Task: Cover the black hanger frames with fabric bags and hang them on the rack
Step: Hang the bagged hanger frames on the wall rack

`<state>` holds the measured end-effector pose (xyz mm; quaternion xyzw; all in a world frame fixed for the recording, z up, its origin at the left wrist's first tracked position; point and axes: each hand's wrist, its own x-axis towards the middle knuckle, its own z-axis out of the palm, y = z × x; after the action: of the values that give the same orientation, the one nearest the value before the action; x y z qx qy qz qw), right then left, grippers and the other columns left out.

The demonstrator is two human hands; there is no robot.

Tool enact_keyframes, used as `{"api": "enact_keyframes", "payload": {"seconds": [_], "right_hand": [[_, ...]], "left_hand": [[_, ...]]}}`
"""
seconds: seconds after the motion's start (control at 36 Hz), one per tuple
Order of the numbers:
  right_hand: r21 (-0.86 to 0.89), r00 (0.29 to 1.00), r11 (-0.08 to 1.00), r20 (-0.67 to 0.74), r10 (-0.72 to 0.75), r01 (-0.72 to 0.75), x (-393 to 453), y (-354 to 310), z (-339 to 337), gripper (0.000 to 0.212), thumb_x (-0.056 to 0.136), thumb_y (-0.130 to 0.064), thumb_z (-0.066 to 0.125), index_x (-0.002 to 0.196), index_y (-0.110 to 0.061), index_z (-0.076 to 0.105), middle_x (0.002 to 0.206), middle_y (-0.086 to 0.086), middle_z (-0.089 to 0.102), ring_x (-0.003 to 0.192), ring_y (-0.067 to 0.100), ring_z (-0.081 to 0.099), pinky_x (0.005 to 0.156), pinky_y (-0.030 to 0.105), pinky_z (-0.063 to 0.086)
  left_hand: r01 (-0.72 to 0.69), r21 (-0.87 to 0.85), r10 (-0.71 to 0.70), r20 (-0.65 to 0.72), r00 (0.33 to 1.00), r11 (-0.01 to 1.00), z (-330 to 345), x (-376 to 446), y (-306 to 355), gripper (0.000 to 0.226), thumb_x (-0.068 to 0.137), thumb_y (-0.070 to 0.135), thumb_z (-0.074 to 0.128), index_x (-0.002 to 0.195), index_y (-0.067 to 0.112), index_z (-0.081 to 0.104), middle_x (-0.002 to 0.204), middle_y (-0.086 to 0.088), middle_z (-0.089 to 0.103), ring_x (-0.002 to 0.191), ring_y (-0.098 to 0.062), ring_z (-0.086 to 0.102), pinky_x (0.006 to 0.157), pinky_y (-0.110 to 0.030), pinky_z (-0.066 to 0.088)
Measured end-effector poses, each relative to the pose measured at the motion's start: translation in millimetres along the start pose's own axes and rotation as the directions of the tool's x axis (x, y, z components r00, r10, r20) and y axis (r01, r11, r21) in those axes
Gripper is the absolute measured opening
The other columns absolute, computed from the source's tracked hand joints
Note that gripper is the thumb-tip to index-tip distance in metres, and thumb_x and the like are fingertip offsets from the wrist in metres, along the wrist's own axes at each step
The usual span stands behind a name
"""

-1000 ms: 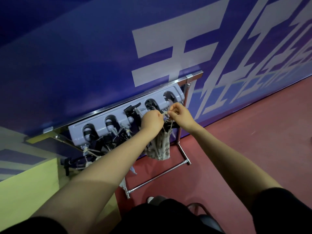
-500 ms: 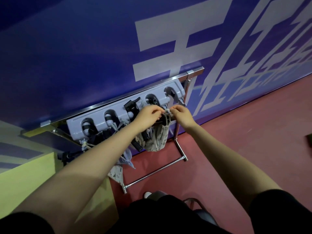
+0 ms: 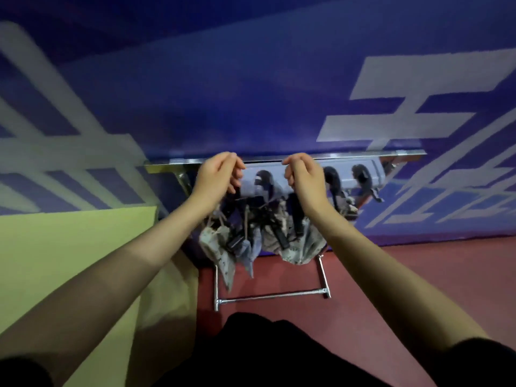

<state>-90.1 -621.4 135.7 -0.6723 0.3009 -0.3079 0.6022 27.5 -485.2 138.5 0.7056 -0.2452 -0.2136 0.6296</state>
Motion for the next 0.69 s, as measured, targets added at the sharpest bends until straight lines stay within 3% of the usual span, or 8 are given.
{"api": "enact_keyframes", "payload": {"seconds": [0.06,0.14,0.22,0.33,0.44,0.53,0.69], "right_hand": [[-0.008,0.994,1.0,0.11,-0.007,0.008,-2.5,-10.6,43.1,0.031,0.093,-0.001,0.042,0.071,-0.015,0.058,0.056,-0.001,0.049,0.048,0.004,0.042,0.054,0.022,0.039],[-0.063,0.963,0.998,0.27,-0.007,0.025,-9.0,-24.9,114.9,0.029,0.091,-0.006,0.044,0.066,-0.016,0.055,0.054,-0.005,0.049,0.049,0.006,0.042,0.054,0.024,0.036],[-0.073,0.905,0.996,0.425,-0.012,0.048,-26.7,-41.8,192.0,0.028,0.09,-0.015,0.045,0.064,-0.018,0.054,0.055,-0.006,0.051,0.05,0.004,0.045,0.056,0.024,0.035],[-0.087,0.811,0.996,0.583,0.039,0.015,-66.4,-48.1,284.8,0.035,0.096,-0.004,0.042,0.065,-0.018,0.053,0.058,-0.002,0.05,0.047,0.0,0.046,0.053,0.018,0.036],[-0.17,0.728,0.985,0.678,0.096,0.028,-116.0,-40.9,375.6,0.033,0.095,-0.011,0.045,0.066,-0.021,0.056,0.06,-0.003,0.052,0.056,0.011,0.046,0.059,0.029,0.036],[-0.233,0.693,0.972,0.699,0.179,-0.016,-156.2,-33.2,436.7,0.025,0.095,-0.011,0.042,0.077,-0.017,0.058,0.069,-0.003,0.054,0.061,0.01,0.047,0.057,0.026,0.037],[-0.361,0.513,0.931,0.788,0.339,-0.061,-229.7,-13.3,545.1,0.021,0.095,-0.012,0.041,0.09,-0.011,0.061,0.073,0.0,0.055,0.061,0.013,0.048,0.052,0.022,0.035]], "left_hand": [[0.023,-0.002,-0.023,-0.116,0.993,1.0,-43.8,-3.9,-8.5,0.037,0.104,0.014,0.035,0.073,0.015,0.056,0.056,0.006,0.054,0.042,-0.002,0.048,0.04,-0.016,0.038],[0.085,0.011,-0.079,-0.275,0.958,0.996,-109.7,-16.7,-19.4,0.037,0.104,0.015,0.036,0.072,0.014,0.055,0.06,-0.001,0.051,0.04,-0.001,0.047,0.039,-0.016,0.037],[0.134,-0.015,-0.128,-0.411,0.902,0.991,-176.9,-40.3,-27.8,0.037,0.104,0.015,0.036,0.073,0.013,0.055,0.064,-0.004,0.05,0.04,-0.002,0.047,0.04,-0.017,0.038],[0.232,-0.046,-0.221,-0.524,0.822,0.972,-262.0,-81.8,-42.6,0.031,0.1,0.012,0.036,0.078,0.014,0.057,0.069,-0.003,0.053,0.049,-0.011,0.049,0.042,-0.017,0.04],[0.298,-0.035,-0.251,-0.637,0.729,0.954,-349.0,-130.1,-56.7,0.03,0.099,0.008,0.037,0.08,0.018,0.058,0.074,-0.001,0.054,0.052,-0.011,0.05,0.046,-0.016,0.041],[0.355,-0.025,-0.262,-0.725,0.637,0.934,-409.1,-176.4,-69.5,0.023,0.096,0.01,0.041,0.089,0.018,0.061,0.08,0.0,0.058,0.06,-0.011,0.055,0.055,-0.021,0.044],[0.49,-0.075,-0.344,-0.803,0.486,0.868,-509.1,-267.4,-112.6,0.017,0.1,0.022,0.045,0.105,0.014,0.059,0.092,-0.001,0.06,0.078,-0.018,0.058,0.071,-0.03,0.048]]}}
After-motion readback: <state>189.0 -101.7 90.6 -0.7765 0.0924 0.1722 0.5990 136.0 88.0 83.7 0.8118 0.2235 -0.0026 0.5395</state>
